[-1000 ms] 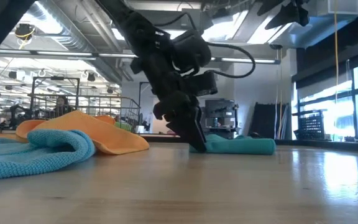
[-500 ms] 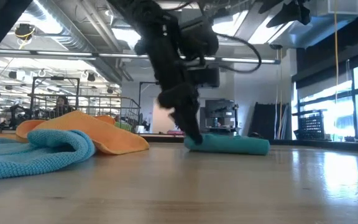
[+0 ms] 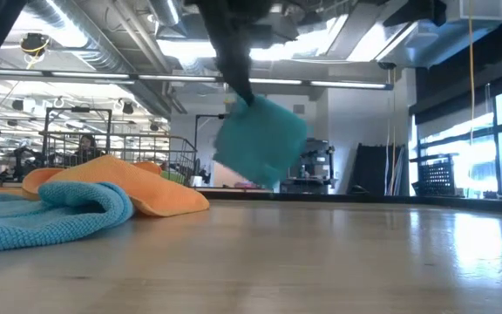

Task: Fold microfiber towels
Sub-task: Put the folded blue microfiber cloth into the wire basket

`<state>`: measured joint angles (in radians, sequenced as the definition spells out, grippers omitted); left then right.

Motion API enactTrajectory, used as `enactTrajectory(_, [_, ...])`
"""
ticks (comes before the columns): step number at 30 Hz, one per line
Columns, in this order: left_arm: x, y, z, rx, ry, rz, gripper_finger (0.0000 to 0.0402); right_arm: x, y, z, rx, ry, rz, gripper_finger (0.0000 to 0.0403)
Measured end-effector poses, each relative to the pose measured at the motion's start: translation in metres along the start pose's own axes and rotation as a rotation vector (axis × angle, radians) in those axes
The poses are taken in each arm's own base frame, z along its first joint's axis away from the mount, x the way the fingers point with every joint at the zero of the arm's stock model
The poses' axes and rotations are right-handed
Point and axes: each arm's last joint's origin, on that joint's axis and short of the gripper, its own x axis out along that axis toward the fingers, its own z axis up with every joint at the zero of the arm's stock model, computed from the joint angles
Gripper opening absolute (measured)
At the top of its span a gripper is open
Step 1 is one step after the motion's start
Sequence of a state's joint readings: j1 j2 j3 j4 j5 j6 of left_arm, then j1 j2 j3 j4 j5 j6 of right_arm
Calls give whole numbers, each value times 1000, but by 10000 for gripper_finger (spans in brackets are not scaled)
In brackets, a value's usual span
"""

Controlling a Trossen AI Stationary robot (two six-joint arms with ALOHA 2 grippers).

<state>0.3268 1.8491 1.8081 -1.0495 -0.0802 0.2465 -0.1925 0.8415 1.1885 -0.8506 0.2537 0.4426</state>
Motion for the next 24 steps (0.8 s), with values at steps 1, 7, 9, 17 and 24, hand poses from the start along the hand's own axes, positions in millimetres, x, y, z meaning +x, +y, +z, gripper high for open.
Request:
enactTrajectory(1, [-11, 10, -2, -22, -7, 12, 0, -1, 0, 0, -4, -3, 0, 252])
enactTrajectory(7, [-50, 60, -27, -119, 50, 79, 0, -1, -1, 0, -17, -11, -13, 252])
enactTrajectory(9, [-60, 73, -37, -133, 71, 119, 0, -1, -1, 0, -17, -11, -13, 252])
enactTrajectory(17, [-92, 104, -77, -307, 129, 116, 0, -1, -1, 0, 2, -12, -13, 252])
enactTrajectory(24, [-120, 107, -101, -543, 149, 106, 0, -1, -1, 0, 22, -12, -13, 252])
